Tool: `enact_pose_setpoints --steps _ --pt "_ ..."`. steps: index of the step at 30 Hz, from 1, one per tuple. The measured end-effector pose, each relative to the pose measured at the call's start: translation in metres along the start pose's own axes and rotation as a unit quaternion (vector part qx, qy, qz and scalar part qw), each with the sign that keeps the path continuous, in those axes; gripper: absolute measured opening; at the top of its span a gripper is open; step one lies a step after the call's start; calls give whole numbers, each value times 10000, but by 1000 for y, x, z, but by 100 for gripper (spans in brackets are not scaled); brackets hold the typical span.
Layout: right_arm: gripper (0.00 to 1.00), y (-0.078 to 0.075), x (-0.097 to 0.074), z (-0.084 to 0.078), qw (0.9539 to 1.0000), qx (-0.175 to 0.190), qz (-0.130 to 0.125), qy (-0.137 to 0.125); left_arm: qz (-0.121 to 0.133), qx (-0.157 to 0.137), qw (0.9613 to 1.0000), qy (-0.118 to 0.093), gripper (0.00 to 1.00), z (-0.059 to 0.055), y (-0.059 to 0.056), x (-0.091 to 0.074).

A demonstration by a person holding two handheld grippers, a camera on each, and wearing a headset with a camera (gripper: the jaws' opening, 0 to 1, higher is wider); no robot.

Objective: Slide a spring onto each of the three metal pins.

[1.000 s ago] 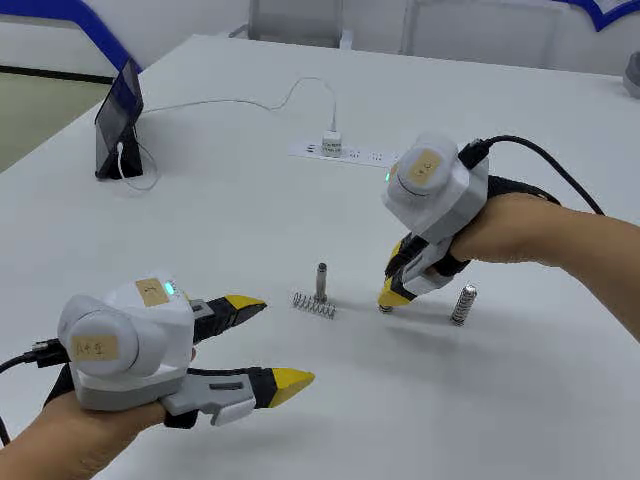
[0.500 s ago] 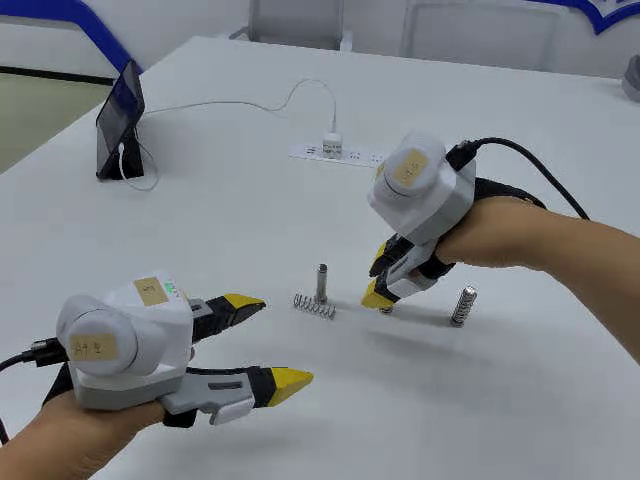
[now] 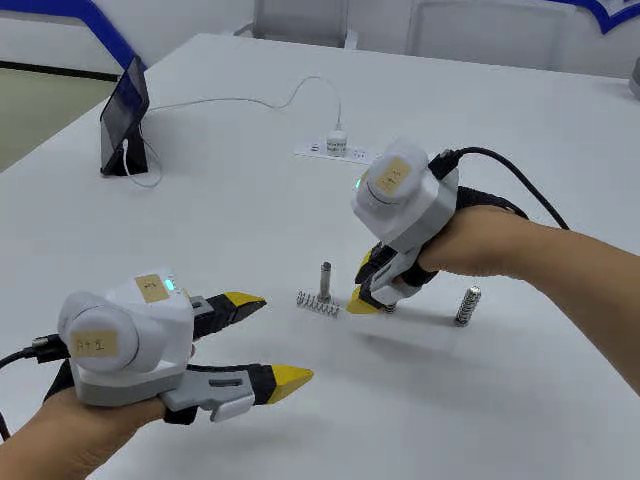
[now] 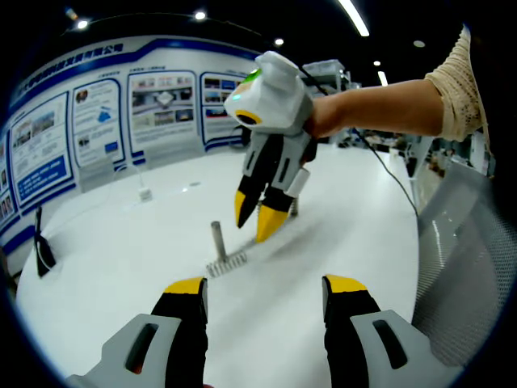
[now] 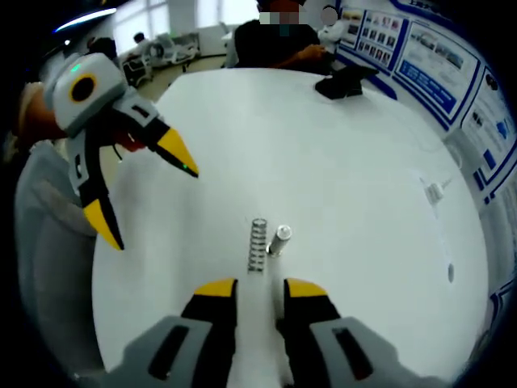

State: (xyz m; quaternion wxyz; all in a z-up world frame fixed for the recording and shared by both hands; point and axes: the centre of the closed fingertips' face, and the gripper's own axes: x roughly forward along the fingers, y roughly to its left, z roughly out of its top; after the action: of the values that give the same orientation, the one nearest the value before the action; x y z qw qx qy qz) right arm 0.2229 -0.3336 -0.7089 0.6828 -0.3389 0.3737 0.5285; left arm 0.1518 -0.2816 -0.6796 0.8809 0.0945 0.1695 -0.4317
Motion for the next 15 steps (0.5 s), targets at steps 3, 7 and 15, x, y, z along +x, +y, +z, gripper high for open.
enact_pose_setpoints --steps 3,7,15 --pt "23 2 4 2 10000 14 21 -15 8 -4 10000 6 58 0 1 -1" --pt "21 5 9 3 10000 43 73 -21 21 -4 10000 18 58 0 1 -1" --pt "18 6 20 4 9999 151 80 -28 51 -11 10000 38 58 -1 2 -3"
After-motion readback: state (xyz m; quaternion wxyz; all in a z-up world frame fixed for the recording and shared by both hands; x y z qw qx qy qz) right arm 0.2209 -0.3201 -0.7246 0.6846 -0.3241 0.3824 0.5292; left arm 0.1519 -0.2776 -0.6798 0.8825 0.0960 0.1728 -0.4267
